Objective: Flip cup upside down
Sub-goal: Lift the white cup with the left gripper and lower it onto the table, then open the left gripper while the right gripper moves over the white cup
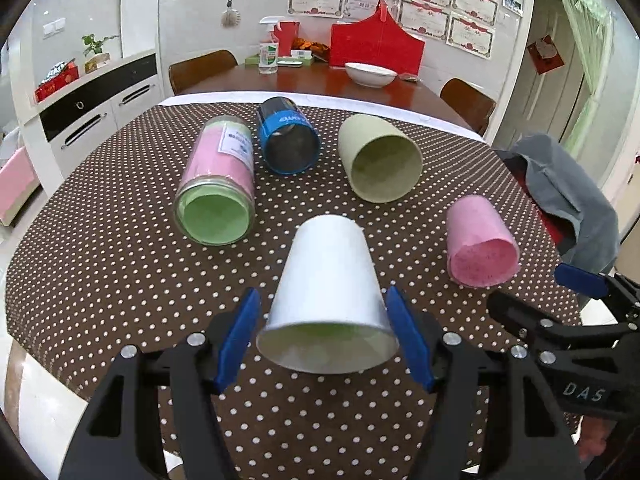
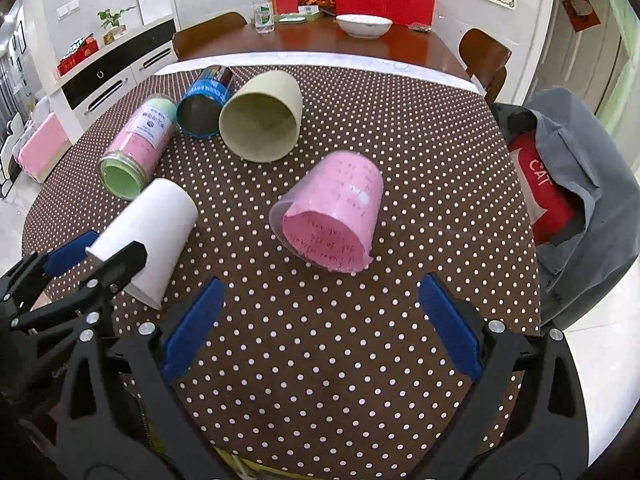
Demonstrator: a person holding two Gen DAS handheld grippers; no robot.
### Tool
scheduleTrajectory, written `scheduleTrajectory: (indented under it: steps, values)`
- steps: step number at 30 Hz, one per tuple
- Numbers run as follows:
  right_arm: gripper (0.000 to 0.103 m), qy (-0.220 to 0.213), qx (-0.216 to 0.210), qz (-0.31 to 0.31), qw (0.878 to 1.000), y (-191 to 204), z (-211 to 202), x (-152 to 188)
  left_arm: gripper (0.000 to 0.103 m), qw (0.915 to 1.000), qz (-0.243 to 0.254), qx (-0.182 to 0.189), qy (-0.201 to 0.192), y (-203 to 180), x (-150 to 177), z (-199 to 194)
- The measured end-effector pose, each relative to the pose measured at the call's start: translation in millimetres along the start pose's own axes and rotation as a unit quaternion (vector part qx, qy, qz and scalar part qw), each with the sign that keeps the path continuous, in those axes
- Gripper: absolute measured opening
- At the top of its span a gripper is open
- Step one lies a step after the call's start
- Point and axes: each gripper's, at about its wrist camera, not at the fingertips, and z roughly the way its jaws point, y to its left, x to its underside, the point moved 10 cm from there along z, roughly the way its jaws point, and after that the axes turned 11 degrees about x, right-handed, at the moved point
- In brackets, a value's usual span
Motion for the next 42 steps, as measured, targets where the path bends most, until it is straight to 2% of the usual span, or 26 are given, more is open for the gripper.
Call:
scheduleTrajectory:
  steps: [18, 23, 30, 36, 42]
  values:
    - [0.096, -0.009, 0.005, 0.025, 1.0, -15.9, -6.1, -6.6, 0.067, 0.9996, 0.022, 0.002, -0.016, -2.6, -15.6, -3.6]
    - [0.096, -0.026, 0.0, 0.045, 0.999, -24.5, -16.5, -20.2, 0.067, 0.9992, 0.022, 0.02, -0.026, -5.9, -26.4, -10.2]
    - [0.096, -0.051, -0.007, 0.074, 0.996, -26.6, -34.2, -46.9, 0.067, 0.9979, 0.037, 0.024, -0.048, -2.7, -51.0, -26.9]
    - [0.096, -0.076, -0.018, 0.075, 0.994, -11.1, -50.5, -70.9, 0.067, 0.9971, 0.043, 0.03, -0.054, 12.7, -72.5, -43.2]
    - [0.096, -0.059, -0.053, 0.062, 0.995, 21.2, -50.4, -83.8, 0.067, 0.9966, 0.058, 0.034, -0.047, 32.1, -87.7, -52.1]
